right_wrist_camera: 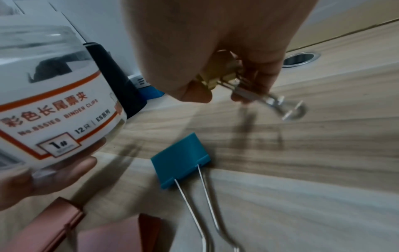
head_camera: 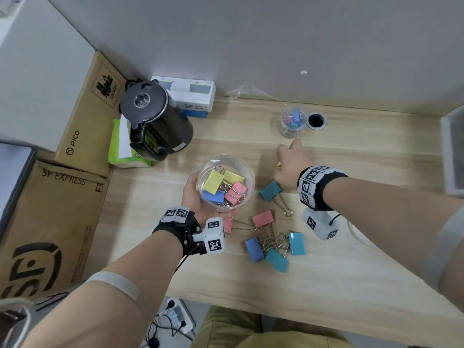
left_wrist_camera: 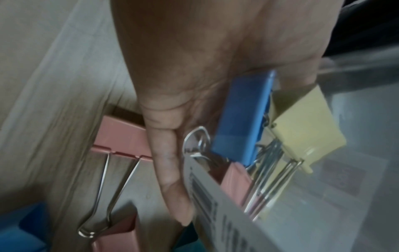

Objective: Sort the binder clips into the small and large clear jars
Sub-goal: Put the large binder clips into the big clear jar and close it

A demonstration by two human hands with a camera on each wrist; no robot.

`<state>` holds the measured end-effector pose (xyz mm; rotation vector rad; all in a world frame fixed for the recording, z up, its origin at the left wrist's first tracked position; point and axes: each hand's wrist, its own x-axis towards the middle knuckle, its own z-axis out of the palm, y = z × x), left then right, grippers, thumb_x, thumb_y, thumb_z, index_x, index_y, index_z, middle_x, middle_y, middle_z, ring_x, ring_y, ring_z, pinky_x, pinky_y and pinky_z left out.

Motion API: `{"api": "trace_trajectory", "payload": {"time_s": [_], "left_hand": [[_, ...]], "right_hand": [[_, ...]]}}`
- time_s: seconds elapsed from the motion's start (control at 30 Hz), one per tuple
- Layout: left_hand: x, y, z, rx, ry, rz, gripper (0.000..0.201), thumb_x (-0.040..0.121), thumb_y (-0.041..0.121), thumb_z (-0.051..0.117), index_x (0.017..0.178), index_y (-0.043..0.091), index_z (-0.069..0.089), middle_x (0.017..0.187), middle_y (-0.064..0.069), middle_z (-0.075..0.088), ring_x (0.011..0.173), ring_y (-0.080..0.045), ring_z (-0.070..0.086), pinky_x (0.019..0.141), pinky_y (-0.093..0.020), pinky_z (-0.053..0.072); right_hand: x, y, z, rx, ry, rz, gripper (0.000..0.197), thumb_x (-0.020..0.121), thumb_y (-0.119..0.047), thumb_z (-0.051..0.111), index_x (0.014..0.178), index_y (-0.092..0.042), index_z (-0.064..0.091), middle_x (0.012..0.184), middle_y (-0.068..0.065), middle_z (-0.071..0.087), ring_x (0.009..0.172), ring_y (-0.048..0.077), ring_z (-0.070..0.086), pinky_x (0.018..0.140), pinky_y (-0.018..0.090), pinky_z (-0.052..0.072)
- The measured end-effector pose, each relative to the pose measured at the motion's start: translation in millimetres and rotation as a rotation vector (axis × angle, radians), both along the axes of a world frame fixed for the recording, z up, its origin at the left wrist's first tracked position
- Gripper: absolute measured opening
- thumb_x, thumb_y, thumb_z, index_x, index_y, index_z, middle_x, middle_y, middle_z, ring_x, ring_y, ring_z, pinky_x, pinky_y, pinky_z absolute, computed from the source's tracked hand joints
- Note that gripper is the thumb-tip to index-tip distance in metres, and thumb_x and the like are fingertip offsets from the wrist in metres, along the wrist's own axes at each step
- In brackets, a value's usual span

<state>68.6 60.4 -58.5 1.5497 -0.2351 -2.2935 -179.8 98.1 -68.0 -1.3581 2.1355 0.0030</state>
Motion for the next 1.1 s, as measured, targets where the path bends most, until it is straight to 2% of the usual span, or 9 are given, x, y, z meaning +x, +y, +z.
{"api": "trace_trajectory", "payload": {"time_s": [0.07, 0.17, 0.3, 0.47, 0.57, 0.63, 0.83, 0.97, 1.1], "left_hand": [[-3.4, 2.4, 5.5, -0.022, 0.012, -0.029, 0.051, 0.080, 0.061, 0.064, 0.099, 0.013, 0.072, 0.105, -0.014, 0.065, 0.091, -0.032, 0.059, 0.090, -0.050, 0.045], [-2.0, 8.0, 19.5, -0.042, 0.128, -0.207, 0.072, 0.051, 0.059, 0.072, 0.097, 0.004, 0.079, 0.102, -0.020, 0.067, 0.087, -0.031, 0.053, 0.074, -0.040, 0.039], [8.4, 16.4, 16.8, -0.021, 0.106, -0.200, 0.085, 0.047, 0.059, 0.076, 0.111, 0.003, 0.073, 0.114, -0.021, 0.068, 0.095, -0.036, 0.060, 0.080, -0.044, 0.049], [27.0, 23.4, 12.1, -0.010, 0.005, -0.167, 0.080, 0.072, 0.062, 0.058, 0.130, 0.007, 0.065, 0.134, -0.024, 0.063, 0.114, -0.046, 0.060, 0.112, -0.062, 0.032], [37.3, 30.0, 13.0, -0.010, 0.015, -0.127, 0.073, 0.078, 0.058, 0.056, 0.129, 0.007, 0.065, 0.127, -0.025, 0.067, 0.102, -0.047, 0.068, 0.101, -0.060, 0.045], [42.9, 33.9, 13.5, -0.009, -0.001, -0.104, 0.078, 0.079, 0.057, 0.058, 0.137, 0.006, 0.060, 0.132, -0.028, 0.063, 0.107, -0.051, 0.064, 0.095, -0.059, 0.050], [28.4, 29.3, 25.5, 0.004, -0.022, -0.012, 0.076, 0.084, 0.062, 0.057, 0.134, 0.006, 0.060, 0.127, -0.031, 0.064, 0.118, -0.052, 0.060, 0.099, -0.063, 0.047], [7.6, 24.8, 42.2, -0.007, 0.005, -0.025, 0.072, 0.089, 0.063, 0.049, 0.129, 0.006, 0.063, 0.118, -0.030, 0.069, 0.113, -0.048, 0.063, 0.092, -0.057, 0.053], [-10.2, 26.7, 53.1, 0.033, 0.040, -0.081, 0.080, 0.088, 0.069, 0.044, 0.137, 0.007, 0.058, 0.128, -0.027, 0.065, 0.110, -0.044, 0.064, 0.087, -0.053, 0.053]], "right_hand": [[1.8, 5.3, 3.2, 0.057, -0.034, 0.043, 0.030, 0.077, -0.024, 0.061, 0.101, -0.012, 0.050, 0.112, 0.010, 0.037, 0.077, 0.029, 0.056, 0.072, 0.040, 0.056], [10.0, 16.9, 3.4, 0.103, -0.012, 0.100, 0.043, 0.078, -0.045, 0.067, 0.102, -0.014, 0.050, 0.102, 0.008, 0.055, 0.083, 0.027, 0.058, 0.068, 0.036, 0.052], [27.2, 31.7, -1.5, 0.121, 0.121, 0.108, 0.058, 0.073, -0.068, 0.064, 0.097, -0.017, 0.050, 0.088, 0.002, 0.060, 0.078, 0.025, 0.061, 0.059, 0.031, 0.046], [43.9, 42.5, -6.8, 0.159, 0.219, 0.098, 0.046, 0.081, -0.058, 0.064, 0.096, -0.015, 0.063, 0.072, 0.000, 0.056, 0.070, 0.023, 0.060, 0.053, 0.026, 0.041], [49.9, 50.9, -6.3, 0.117, 0.187, 0.015, 0.045, 0.082, -0.057, 0.060, 0.096, -0.015, 0.060, 0.080, 0.001, 0.059, 0.069, 0.025, 0.059, 0.055, 0.026, 0.044], [50.0, 53.9, 2.5, 0.055, 0.183, -0.019, 0.046, 0.081, -0.059, 0.056, 0.095, -0.015, 0.058, 0.079, 0.000, 0.059, 0.066, 0.022, 0.058, 0.055, 0.027, 0.045], [25.4, 36.3, 57.8, -0.138, 0.155, -0.117, 0.052, 0.078, -0.065, 0.050, 0.096, -0.016, 0.054, 0.075, -0.001, 0.060, 0.066, 0.021, 0.059, 0.054, 0.028, 0.041], [11.8, 23.8, 101.6, -0.332, 0.066, 0.075, 0.056, 0.071, -0.065, 0.059, 0.110, -0.025, 0.056, 0.084, -0.005, 0.063, 0.080, 0.022, 0.062, 0.070, 0.033, 0.050], [13.4, 20.1, 141.6, -0.422, 0.103, 0.412, 0.055, 0.072, -0.052, 0.069, 0.119, -0.025, 0.056, 0.101, -0.004, 0.066, 0.097, 0.022, 0.061, 0.075, 0.030, 0.043]]}}
